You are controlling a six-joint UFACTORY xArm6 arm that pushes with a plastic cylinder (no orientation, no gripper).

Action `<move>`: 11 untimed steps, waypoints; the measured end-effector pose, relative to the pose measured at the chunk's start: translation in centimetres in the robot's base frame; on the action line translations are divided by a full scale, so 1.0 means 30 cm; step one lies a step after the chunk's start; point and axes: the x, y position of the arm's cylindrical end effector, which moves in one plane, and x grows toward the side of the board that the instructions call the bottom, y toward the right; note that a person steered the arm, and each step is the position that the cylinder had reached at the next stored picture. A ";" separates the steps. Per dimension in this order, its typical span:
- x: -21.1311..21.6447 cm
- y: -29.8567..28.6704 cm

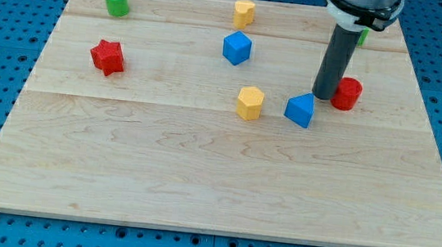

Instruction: Locate the yellow hexagon vertically at the bottom side of the blue cube

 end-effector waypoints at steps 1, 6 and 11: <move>0.000 0.000; 0.013 -0.271; 0.210 -0.522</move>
